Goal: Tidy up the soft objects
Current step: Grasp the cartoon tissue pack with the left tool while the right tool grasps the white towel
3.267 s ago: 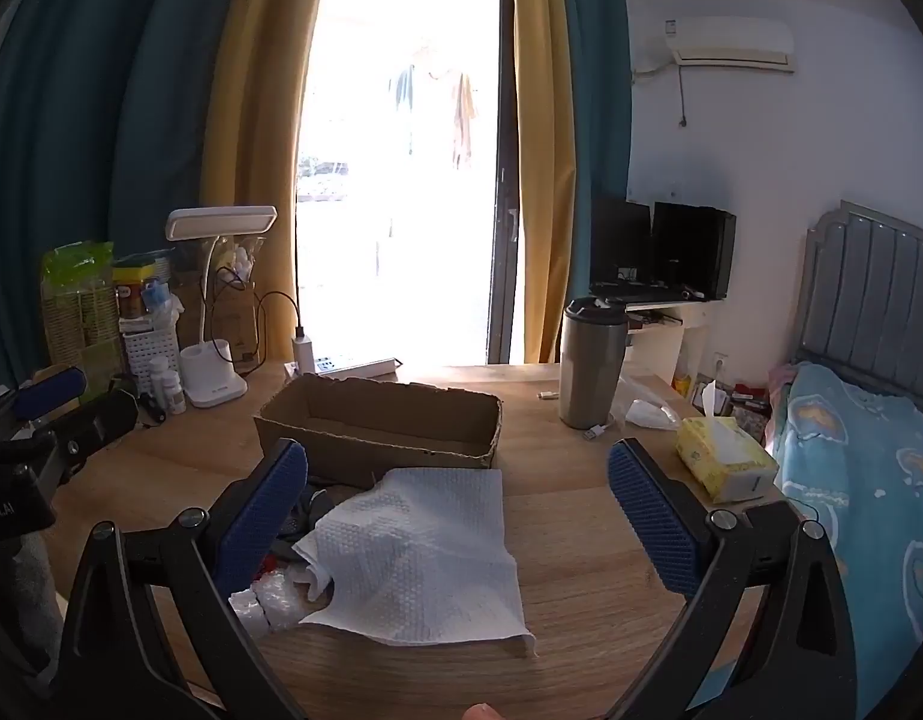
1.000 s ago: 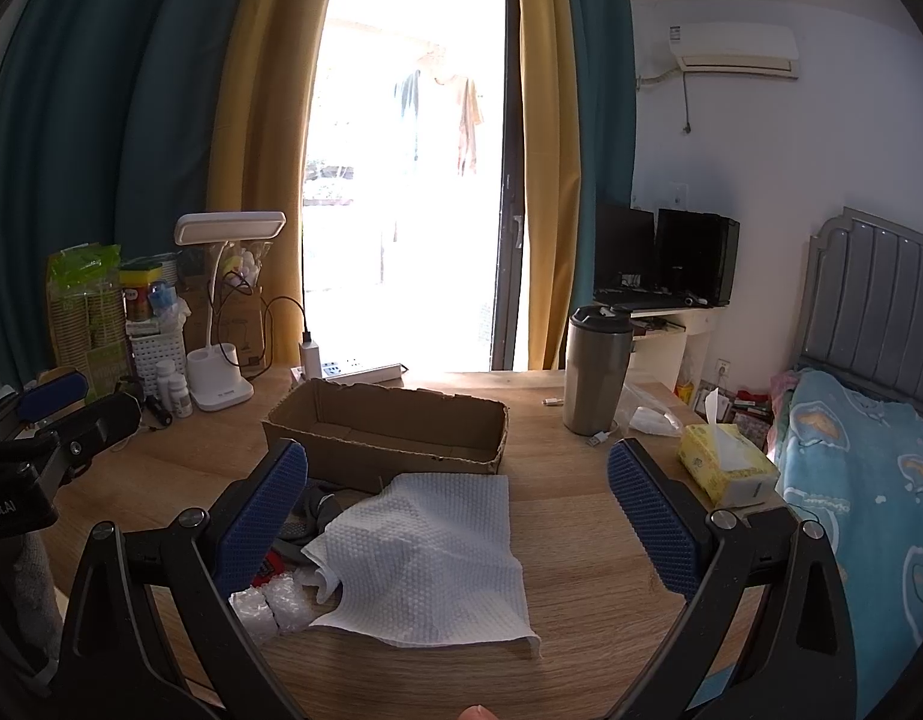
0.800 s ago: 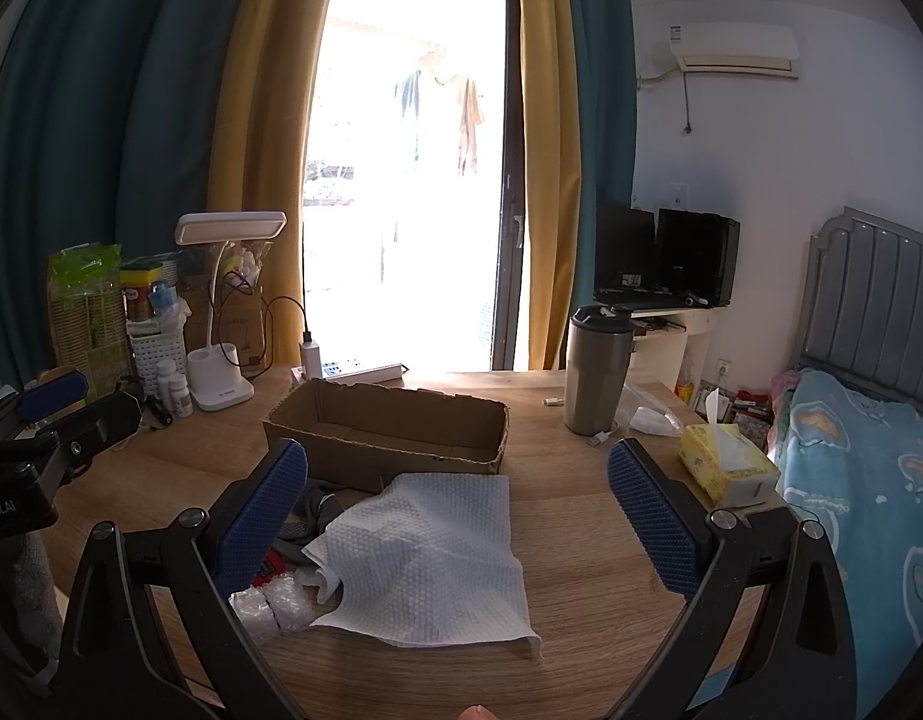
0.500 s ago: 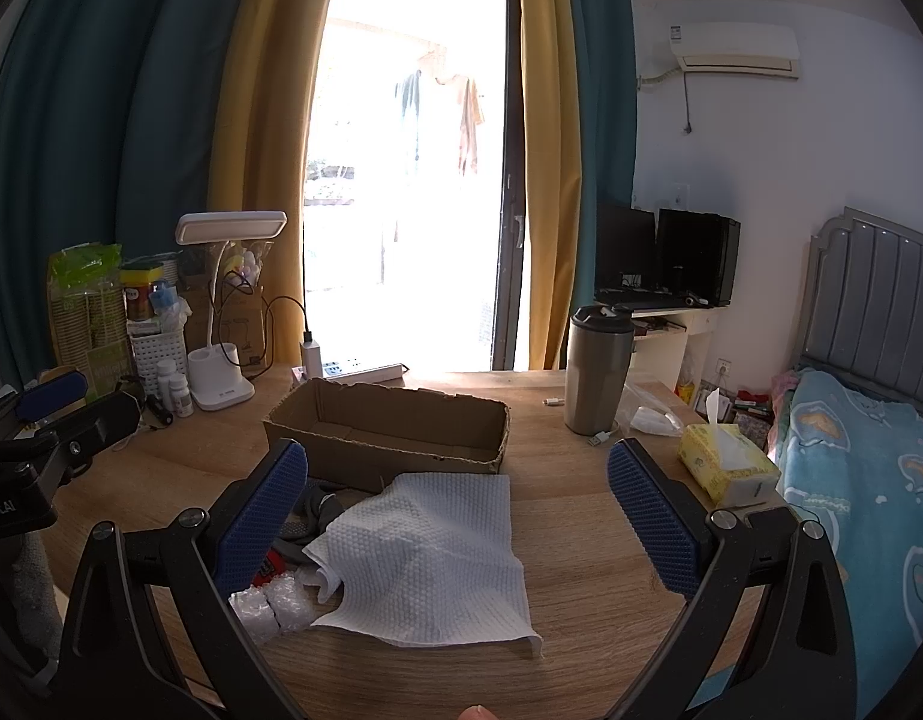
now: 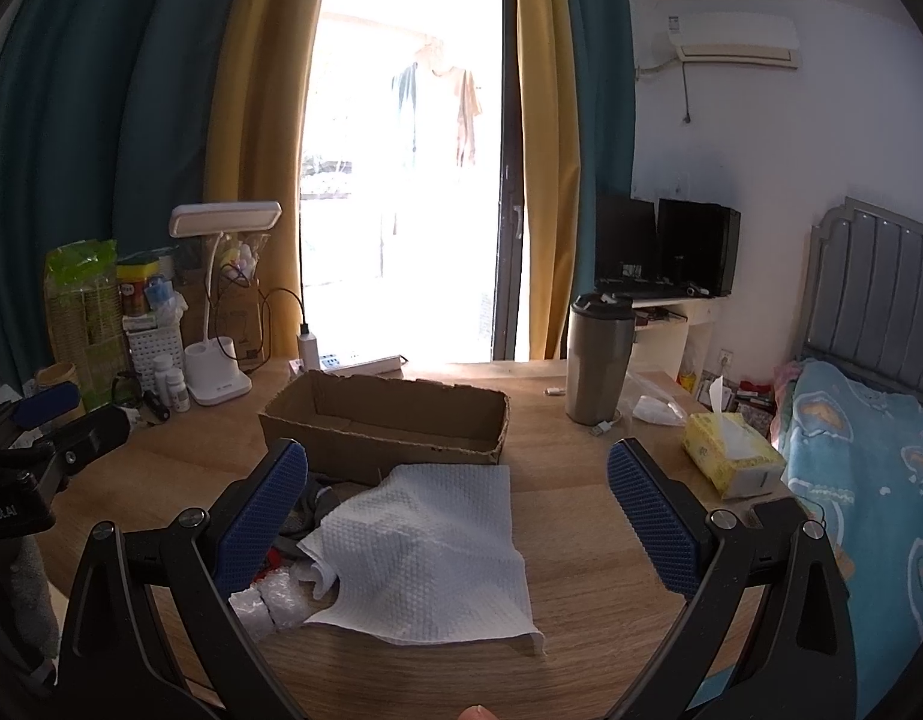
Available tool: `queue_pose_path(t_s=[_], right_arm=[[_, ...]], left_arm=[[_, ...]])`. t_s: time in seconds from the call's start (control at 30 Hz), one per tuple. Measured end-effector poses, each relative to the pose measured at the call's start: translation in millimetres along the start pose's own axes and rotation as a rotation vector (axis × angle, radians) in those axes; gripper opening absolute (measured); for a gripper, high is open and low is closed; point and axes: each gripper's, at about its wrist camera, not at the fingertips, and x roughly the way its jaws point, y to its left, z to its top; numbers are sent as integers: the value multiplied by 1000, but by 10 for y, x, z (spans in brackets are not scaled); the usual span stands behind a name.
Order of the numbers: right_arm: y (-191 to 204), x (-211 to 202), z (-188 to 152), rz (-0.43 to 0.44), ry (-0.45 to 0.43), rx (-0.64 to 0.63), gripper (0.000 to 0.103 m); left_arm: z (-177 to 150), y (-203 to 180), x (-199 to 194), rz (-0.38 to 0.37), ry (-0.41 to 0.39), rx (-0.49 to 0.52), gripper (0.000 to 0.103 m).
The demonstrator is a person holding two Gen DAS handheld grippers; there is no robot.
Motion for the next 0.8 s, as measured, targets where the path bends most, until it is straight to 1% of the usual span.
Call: queue_pose_path(t_s=[0.33, 0.53, 0.7, 0.8], right_arm=[[-35, 307, -158, 6, 91, 6, 102], [-51, 536, -289, 21, 161, 17, 102], [-55, 720, -387, 40, 213, 21, 102], [-59, 848, -412, 46, 236, 26, 99]], left_arm=[[-257, 148, 419, 36, 150, -15, 103], [-442, 241, 694, 62, 246, -13, 103], [-552, 322, 872, 85, 305, -7, 103], [-614, 385, 981, 97, 344, -6, 102]])
